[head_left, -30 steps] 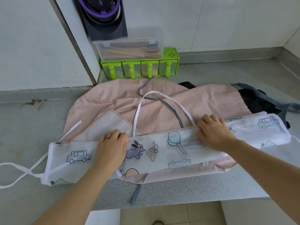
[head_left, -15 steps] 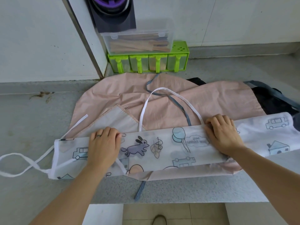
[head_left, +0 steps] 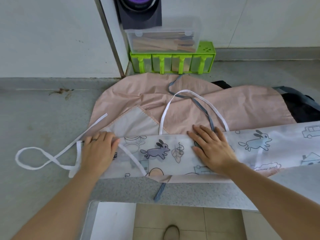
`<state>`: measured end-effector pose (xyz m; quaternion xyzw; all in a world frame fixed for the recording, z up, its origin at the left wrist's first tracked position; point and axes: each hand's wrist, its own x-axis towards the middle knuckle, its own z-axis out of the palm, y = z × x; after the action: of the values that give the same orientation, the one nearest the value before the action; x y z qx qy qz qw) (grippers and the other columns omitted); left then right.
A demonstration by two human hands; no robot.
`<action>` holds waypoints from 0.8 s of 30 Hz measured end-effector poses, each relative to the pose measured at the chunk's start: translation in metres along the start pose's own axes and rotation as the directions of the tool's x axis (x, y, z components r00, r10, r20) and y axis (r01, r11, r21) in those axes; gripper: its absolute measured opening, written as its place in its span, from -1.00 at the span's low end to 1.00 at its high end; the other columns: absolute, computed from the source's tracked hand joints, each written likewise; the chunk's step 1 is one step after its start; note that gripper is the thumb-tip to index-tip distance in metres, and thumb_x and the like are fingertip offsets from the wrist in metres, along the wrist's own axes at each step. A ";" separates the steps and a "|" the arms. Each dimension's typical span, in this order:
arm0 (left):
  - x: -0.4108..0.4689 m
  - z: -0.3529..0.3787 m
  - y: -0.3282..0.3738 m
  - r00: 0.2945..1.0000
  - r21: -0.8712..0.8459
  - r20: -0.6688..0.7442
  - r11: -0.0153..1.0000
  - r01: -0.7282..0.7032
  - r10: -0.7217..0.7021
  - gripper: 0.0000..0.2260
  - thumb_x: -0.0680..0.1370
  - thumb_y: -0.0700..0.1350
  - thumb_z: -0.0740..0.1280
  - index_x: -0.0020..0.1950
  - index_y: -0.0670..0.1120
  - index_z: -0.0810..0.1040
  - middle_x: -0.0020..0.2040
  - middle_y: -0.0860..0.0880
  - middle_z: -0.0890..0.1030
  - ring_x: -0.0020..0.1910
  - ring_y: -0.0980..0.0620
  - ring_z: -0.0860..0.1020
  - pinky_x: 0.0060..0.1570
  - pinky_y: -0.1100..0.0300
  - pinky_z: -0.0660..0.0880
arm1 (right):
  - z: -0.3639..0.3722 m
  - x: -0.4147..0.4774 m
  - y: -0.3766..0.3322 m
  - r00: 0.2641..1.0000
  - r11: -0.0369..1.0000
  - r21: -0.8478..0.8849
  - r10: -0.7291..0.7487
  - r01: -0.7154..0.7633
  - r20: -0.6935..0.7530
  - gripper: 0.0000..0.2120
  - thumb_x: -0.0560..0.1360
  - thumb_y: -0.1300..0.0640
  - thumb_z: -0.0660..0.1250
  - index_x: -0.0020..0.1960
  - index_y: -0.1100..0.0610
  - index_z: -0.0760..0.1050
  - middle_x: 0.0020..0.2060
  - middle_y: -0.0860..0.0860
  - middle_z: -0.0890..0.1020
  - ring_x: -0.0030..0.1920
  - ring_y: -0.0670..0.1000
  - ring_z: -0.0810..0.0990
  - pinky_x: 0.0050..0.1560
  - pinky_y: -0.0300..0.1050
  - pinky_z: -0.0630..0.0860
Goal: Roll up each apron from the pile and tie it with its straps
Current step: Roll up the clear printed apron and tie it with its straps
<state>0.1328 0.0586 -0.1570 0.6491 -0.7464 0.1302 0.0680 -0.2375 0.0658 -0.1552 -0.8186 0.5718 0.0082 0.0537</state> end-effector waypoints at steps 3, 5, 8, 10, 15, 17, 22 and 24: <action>-0.008 -0.001 -0.007 0.982 0.019 -0.029 0.982 0.186 -0.185 -0.72 0.57 -0.01 0.09 -0.12 -0.12 0.52 -0.20 -0.13 0.56 -0.18 -0.18 0.50 -0.07 -0.06 0.33 | -0.002 -0.001 -0.004 1.000 1.000 -0.023 0.011 -0.011 0.024 -0.44 0.59 -0.21 -0.26 0.52 -0.09 0.12 0.51 -0.06 0.18 0.49 0.02 0.17 0.42 0.17 -0.06; -0.011 -0.005 -0.006 0.953 0.003 -0.048 0.954 0.299 -0.299 -0.87 0.54 -0.16 0.22 -0.05 -0.15 0.55 -0.11 -0.19 0.54 -0.08 -0.24 0.48 0.13 -0.23 0.34 | -0.003 -0.002 -0.004 0.999 0.999 -0.033 0.033 -0.033 0.023 -0.42 0.55 -0.23 -0.29 0.53 -0.12 0.01 0.52 -0.11 0.07 0.52 0.00 0.06 0.44 0.18 -0.19; -0.007 -0.020 0.011 0.916 -0.150 -0.022 0.907 0.393 -0.400 -0.65 0.35 -0.39 0.36 0.10 -0.13 0.55 0.13 -0.19 0.48 0.18 -0.29 0.42 0.38 -0.31 -0.01 | -0.004 -0.001 -0.010 0.997 0.996 -0.046 0.075 -0.074 0.018 -0.39 0.48 -0.25 -0.38 0.51 -0.17 -0.15 0.51 -0.17 -0.10 0.54 -0.03 -0.08 0.42 0.21 -0.34; 0.001 -0.035 0.050 0.982 -0.332 0.007 0.926 0.180 -0.189 -0.62 0.35 -0.41 0.35 0.12 -0.12 0.56 0.19 -0.14 0.49 0.16 -0.28 0.48 0.31 -0.23 0.26 | -0.003 -0.001 -0.013 0.995 0.995 -0.049 0.094 -0.093 0.032 -0.36 0.45 -0.25 -0.42 0.51 -0.18 -0.18 0.51 -0.18 -0.14 0.54 -0.03 -0.13 0.41 0.22 -0.37; -0.010 -0.028 0.150 0.941 -0.363 0.152 0.903 -0.230 0.301 -0.63 0.57 0.08 0.08 0.33 0.06 0.43 0.39 0.02 0.39 0.37 -0.07 0.39 0.33 -0.35 0.12 | 0.000 -0.008 -0.014 0.988 0.989 0.064 0.140 -0.135 -0.072 -0.37 0.50 -0.28 -0.22 0.53 -0.12 0.00 0.53 -0.09 0.08 0.53 0.01 0.00 0.47 0.24 -0.14; -0.016 -0.016 0.155 0.929 -0.254 0.213 0.935 -0.246 0.302 -0.58 0.57 0.13 0.04 0.39 0.09 0.39 0.45 0.03 0.35 0.44 -0.09 0.33 0.29 -0.40 0.16 | 0.002 -0.017 -0.006 0.960 0.964 0.099 0.258 -0.247 -0.112 -0.33 0.49 -0.31 -0.18 0.53 -0.07 0.04 0.53 -0.07 0.08 0.53 0.03 -0.01 0.49 0.21 -0.11; -0.015 -0.012 0.155 0.914 -0.220 0.268 0.943 -0.252 0.306 -0.56 0.57 0.15 0.02 0.41 0.10 0.36 0.48 0.03 0.33 0.45 -0.09 0.32 0.27 -0.41 0.19 | -0.001 -0.037 0.038 0.775 0.772 0.081 0.632 -0.631 0.011 -0.19 0.40 -0.47 -0.26 0.53 -0.07 -0.04 0.55 -0.03 -0.07 0.53 0.08 -0.17 0.42 0.36 -0.18; -0.015 -0.012 0.156 0.910 -0.208 0.290 0.948 -0.241 0.295 -0.55 0.57 0.16 0.02 0.42 0.10 0.36 0.48 0.02 0.32 0.45 -0.09 0.32 0.27 -0.41 0.19 | -0.006 -0.041 0.053 0.690 0.686 0.080 0.721 -0.724 0.060 -0.14 0.39 -0.49 -0.23 0.54 -0.01 -0.06 0.55 0.03 -0.13 0.53 0.10 -0.23 0.39 0.42 -0.18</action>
<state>-0.0193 0.0958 -0.1660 0.5443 -0.8381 -0.0313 -0.0173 -0.3018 0.0857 -0.1507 -0.5237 0.8467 0.0106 0.0928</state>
